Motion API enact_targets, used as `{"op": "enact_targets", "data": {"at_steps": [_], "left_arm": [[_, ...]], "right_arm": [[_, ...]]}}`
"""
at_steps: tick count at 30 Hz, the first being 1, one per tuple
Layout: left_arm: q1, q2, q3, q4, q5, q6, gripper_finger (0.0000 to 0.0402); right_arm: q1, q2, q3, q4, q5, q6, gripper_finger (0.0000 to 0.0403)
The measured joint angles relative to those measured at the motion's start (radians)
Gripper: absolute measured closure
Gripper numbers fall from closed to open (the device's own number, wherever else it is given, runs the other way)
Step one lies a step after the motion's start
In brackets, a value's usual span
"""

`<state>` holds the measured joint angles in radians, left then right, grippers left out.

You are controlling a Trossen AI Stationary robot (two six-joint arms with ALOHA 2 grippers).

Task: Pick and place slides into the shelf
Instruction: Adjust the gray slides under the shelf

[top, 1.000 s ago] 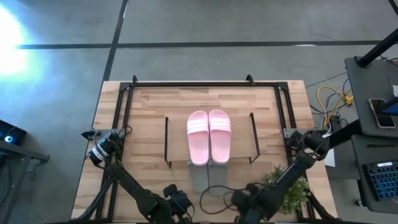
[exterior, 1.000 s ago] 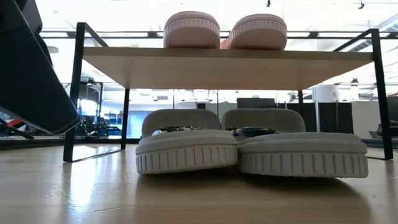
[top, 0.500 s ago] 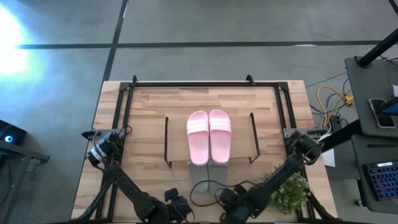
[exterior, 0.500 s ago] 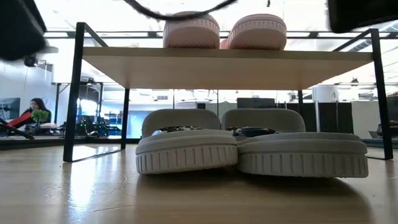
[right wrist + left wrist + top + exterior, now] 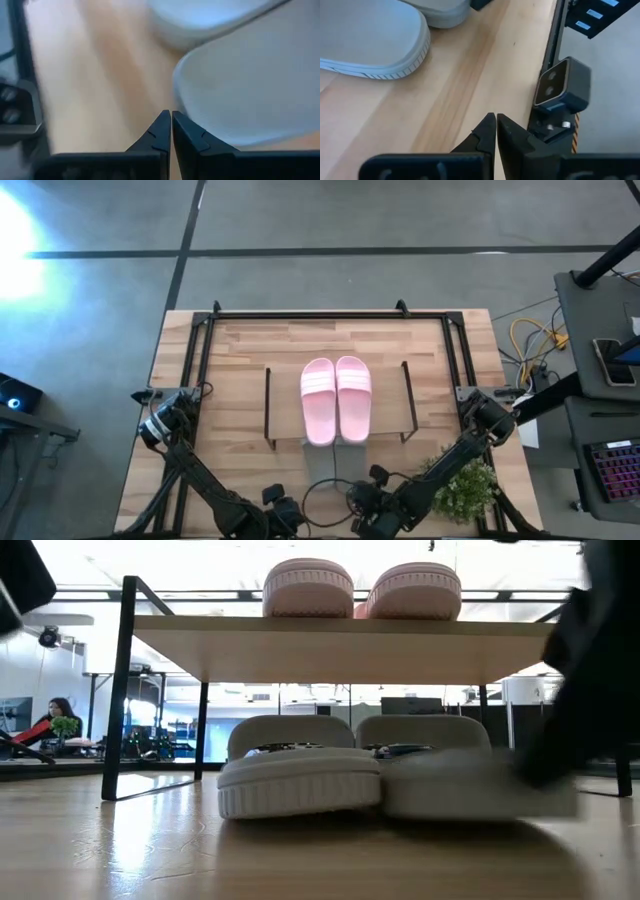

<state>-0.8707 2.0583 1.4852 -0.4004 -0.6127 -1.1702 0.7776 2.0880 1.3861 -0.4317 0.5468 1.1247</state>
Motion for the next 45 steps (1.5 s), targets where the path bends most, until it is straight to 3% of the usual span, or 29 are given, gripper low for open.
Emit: {"op": "enact_targets", "data": {"at_steps": [4,10,15,20,28,33,36,45], "left_arm": [[0.000,0.000,-0.003,0.000,-0.002,0.000,0.0401],[0.000,0.000,0.000,0.006,-0.003,-0.001,0.0401],[0.011,0.000,-0.003,0.075,-0.004,0.007,0.0401],[0.044,0.003,-0.019,0.163,-0.009,0.140,0.0401],[0.128,0.006,-0.039,0.161,-0.014,0.341,0.0401],[0.151,0.006,-0.083,0.225,0.110,0.375,0.0401],[0.144,0.006,-0.102,0.294,0.112,0.375,0.0401],[0.151,0.006,-0.106,0.320,0.052,0.394,0.0401]], "right_arm": [[-0.019,0.000,0.000,-0.081,0.150,0.048,0.0392],[-0.044,0.000,-0.003,-0.200,0.157,0.172,0.0392],[-0.016,-0.023,0.019,-0.132,0.089,0.087,0.0392],[0.023,-0.032,0.052,-0.058,0.022,0.000,0.0392],[0.065,-0.045,0.131,-0.069,0.079,-0.031,0.0392],[0.082,-0.065,0.204,-0.085,0.117,-0.033,0.0392],[0.096,-0.087,0.241,-0.088,0.182,-0.047,0.0392],[0.133,-0.171,0.339,-0.086,0.225,-0.199,0.0392]]}}
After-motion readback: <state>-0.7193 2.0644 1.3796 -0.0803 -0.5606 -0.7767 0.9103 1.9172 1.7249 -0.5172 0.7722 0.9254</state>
